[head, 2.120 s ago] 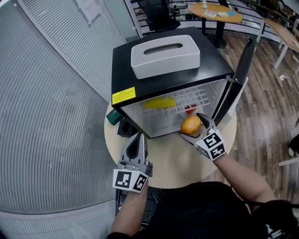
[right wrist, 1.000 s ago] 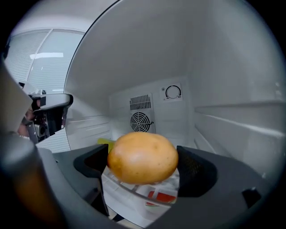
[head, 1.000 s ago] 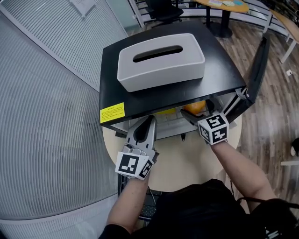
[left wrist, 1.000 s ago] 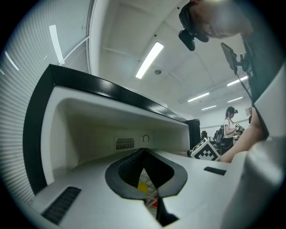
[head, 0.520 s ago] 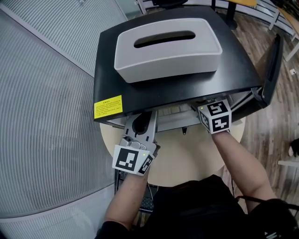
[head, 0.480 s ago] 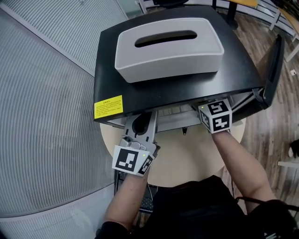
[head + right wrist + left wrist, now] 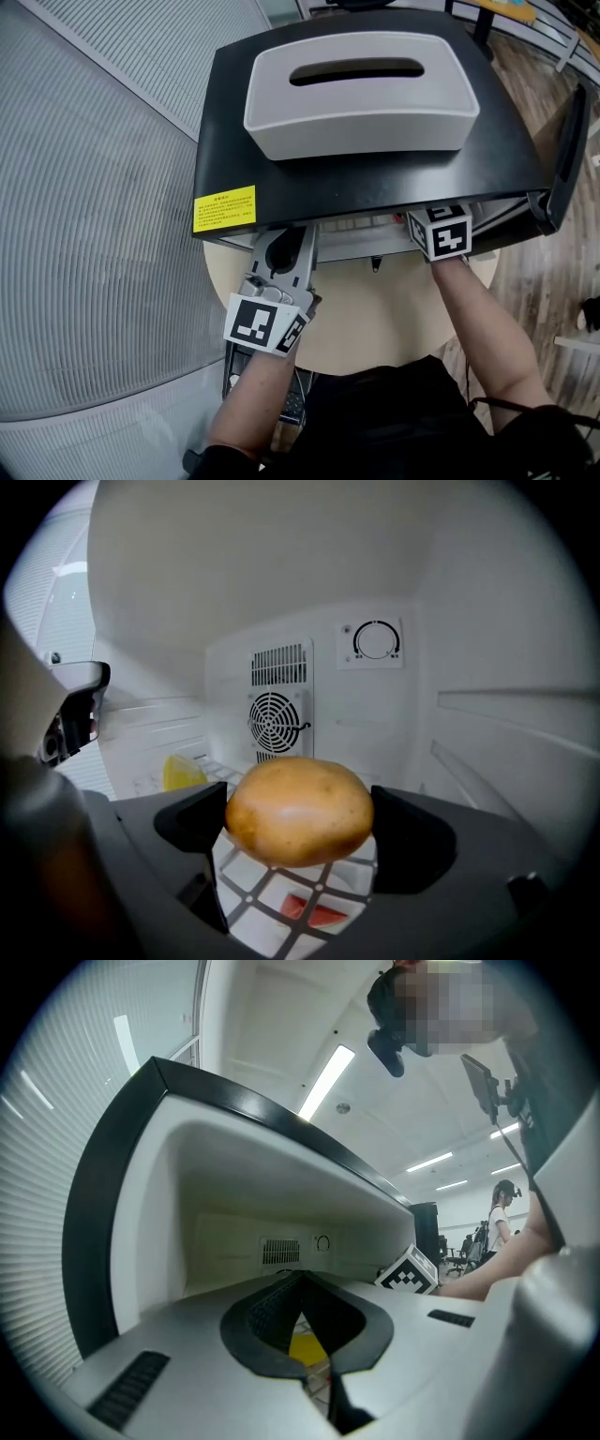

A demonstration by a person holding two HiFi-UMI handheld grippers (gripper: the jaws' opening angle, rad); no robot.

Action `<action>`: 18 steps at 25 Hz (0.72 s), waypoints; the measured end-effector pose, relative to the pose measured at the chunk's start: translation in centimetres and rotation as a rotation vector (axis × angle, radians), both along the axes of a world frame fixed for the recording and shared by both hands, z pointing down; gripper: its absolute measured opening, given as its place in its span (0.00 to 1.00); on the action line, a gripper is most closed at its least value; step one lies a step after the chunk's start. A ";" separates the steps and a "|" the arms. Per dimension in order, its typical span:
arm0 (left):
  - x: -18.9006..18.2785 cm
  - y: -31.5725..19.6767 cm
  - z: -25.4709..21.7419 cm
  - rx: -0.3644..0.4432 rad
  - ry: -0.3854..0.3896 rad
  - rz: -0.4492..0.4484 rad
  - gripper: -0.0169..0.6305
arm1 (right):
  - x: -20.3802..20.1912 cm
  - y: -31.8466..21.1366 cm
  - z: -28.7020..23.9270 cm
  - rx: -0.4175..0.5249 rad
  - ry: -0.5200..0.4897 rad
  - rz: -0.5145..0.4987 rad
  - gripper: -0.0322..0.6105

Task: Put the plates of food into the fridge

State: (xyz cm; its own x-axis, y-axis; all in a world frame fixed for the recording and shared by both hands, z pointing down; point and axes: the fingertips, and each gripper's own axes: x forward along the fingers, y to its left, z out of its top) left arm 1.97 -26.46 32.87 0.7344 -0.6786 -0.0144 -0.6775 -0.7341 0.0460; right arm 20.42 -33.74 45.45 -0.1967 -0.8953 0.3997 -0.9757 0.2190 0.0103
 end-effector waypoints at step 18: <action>-1.5 2.0 -0.8 0.014 -0.016 -0.044 0.04 | -0.7 -0.1 0.0 0.019 0.029 -0.047 0.82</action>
